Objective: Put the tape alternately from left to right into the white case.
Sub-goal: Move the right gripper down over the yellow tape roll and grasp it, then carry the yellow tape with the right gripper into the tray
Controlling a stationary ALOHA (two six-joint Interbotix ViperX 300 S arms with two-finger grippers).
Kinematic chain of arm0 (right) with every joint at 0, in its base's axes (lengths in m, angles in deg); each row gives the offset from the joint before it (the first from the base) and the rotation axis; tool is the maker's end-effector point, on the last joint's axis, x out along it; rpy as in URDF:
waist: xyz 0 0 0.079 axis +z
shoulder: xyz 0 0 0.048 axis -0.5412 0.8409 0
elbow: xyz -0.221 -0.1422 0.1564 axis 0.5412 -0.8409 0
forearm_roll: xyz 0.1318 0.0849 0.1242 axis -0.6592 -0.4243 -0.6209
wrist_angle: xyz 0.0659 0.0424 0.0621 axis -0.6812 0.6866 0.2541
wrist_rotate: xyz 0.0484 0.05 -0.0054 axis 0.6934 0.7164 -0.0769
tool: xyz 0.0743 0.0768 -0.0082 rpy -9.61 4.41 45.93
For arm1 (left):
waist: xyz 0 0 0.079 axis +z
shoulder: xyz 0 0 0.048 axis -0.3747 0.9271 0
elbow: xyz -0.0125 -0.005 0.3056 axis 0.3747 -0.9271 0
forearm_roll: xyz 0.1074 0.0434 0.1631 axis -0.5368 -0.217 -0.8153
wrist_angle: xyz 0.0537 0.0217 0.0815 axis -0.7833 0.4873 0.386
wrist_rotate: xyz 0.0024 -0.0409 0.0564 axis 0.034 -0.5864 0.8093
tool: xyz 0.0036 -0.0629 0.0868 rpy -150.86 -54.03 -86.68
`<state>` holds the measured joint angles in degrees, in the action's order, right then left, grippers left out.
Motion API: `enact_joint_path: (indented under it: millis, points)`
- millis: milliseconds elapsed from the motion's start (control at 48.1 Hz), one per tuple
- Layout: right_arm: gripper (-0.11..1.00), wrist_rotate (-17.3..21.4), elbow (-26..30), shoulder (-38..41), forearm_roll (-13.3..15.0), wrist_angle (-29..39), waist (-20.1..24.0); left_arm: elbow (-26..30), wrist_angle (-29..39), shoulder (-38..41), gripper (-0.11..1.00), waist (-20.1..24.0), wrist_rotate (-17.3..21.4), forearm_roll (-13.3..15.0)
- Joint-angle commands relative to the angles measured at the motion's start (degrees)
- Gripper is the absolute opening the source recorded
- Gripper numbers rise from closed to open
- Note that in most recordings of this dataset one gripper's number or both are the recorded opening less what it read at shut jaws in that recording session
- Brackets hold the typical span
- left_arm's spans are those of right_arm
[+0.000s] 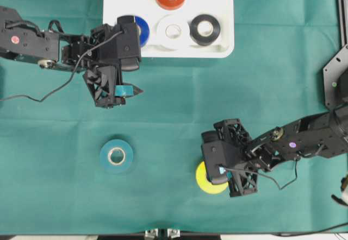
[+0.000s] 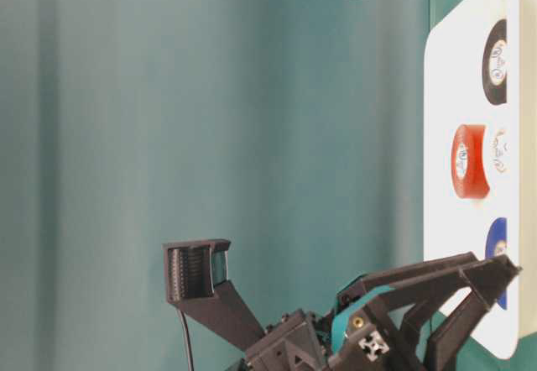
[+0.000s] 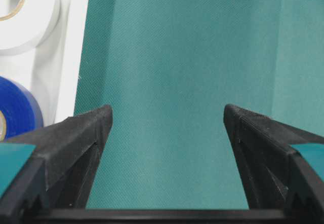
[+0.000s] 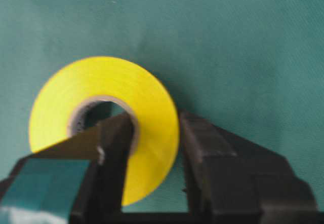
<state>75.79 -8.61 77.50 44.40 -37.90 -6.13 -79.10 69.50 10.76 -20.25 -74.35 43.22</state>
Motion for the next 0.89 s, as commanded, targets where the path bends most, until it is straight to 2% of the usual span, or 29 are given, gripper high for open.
enact_joint_path:
  millis: [0, 250, 458, 666, 874]
  points:
    - [0.27, 0.0, 1.1, -2.7, -0.1, -0.2, 0.4, 1.0, -0.3, -0.9, 0.81, -0.2, 0.1, 0.1]
    - [0.27, 0.0, 1.2, -6.3, -0.1, 0.4, 0.4, 1.0, -0.2, -0.9, 0.81, -0.2, 0.1, 0.1]
    - [0.27, -0.1, 1.8, -10.9, 0.4, 5.3, -1.1, 1.0, -0.2, -0.9, 0.81, -0.2, 0.1, 0.1]
    - [0.27, -0.4, 2.4, -13.0, 0.8, 11.3, -5.7, 0.5, -0.2, -0.9, 0.81, -0.4, 0.1, 0.1]
    - [0.27, -0.5, 2.9, -13.4, 2.8, 12.2, -12.7, 0.0, -0.2, -0.8, 0.81, -0.4, 0.1, 0.1]
